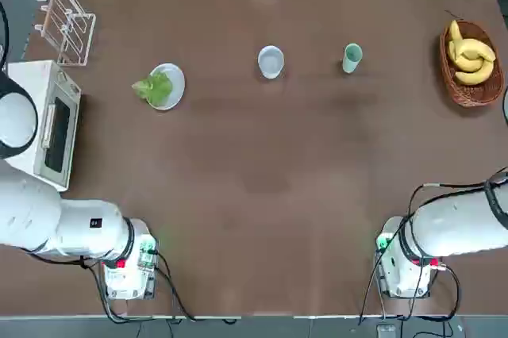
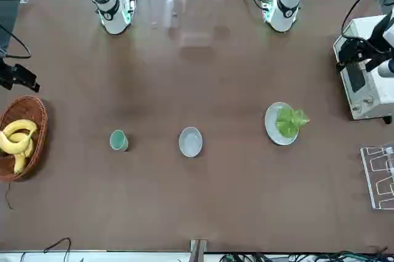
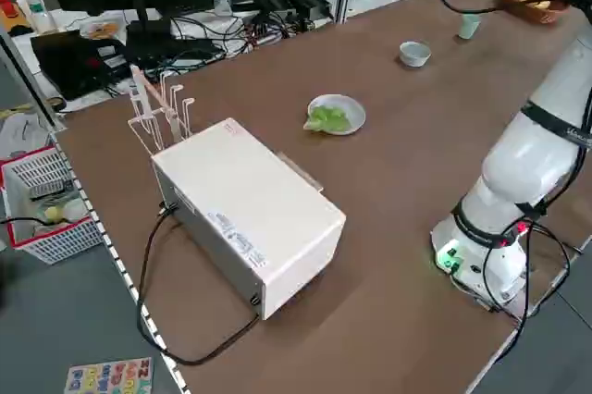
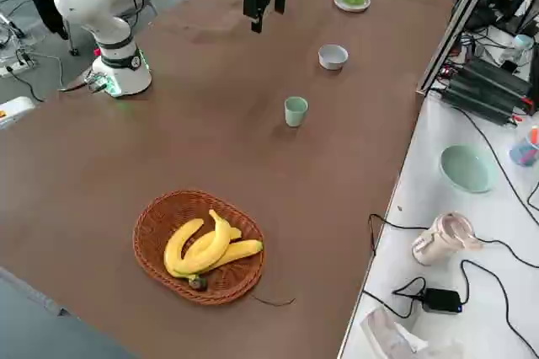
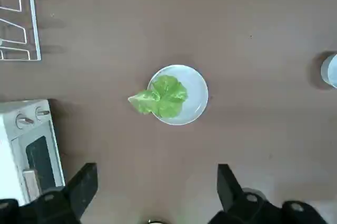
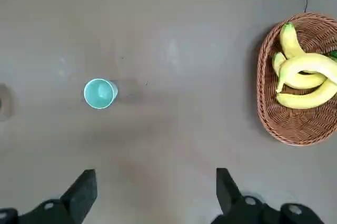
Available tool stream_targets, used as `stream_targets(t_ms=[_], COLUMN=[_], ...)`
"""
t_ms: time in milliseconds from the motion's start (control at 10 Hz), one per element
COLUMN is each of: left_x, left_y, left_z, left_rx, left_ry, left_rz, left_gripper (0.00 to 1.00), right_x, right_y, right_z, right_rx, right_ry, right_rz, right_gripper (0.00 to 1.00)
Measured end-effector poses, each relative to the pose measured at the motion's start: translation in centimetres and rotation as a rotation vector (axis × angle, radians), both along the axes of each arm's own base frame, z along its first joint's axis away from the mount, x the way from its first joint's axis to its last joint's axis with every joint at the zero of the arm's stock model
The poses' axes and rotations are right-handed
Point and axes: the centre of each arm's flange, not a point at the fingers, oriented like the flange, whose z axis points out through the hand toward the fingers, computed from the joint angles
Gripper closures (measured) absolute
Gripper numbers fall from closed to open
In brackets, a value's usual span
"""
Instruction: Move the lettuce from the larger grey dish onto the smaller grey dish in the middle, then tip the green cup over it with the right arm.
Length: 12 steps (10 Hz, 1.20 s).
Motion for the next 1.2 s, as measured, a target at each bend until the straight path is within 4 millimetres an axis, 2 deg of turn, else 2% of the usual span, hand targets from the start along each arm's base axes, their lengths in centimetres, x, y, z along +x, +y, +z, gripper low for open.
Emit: stream_targets(t_ms=[300, 500, 600, 900, 1000, 1200], left_x=[0.1, 0.8, 1.6, 3.7, 3.9, 3.8], left_y=[-0.9, -1.3, -1.5, -2.3, -2.6, -3.5], left_z=[-0.4, -1.7, -3.0, -10.2, -12.8, -17.8], left_rx=[0.0, -0.001, -0.002, -0.004, -0.003, -0.002], left_ry=[0.007, 0.022, 0.024, 0.028, 0.032, 0.023], left_rz=[-0.016, -0.022, -0.019, 0.0, 0.024, 0.08], left_gripper=[0.0, 0.0, 0.0, 0.0, 0.0, 0.0], right_x=[0.0, 0.0, 0.1, 0.2, 0.5, 2.4], right_y=[0.0, 0.2, 0.3, -1.0, -1.4, -2.5], right_z=[0.0, 0.0, 0.0, -0.5, -1.5, -6.4], right_rx=[0.0, 0.027, 0.07, 0.251, 0.316, 0.433], right_ry=[0.001, -0.004, -0.013, -0.079, -0.119, -0.199], right_rz=[0.0, 0.028, 0.081, 0.368, 0.501, 0.761], right_gripper=[0.0, 0.0, 0.0, 0.0, 0.0, 0.0])
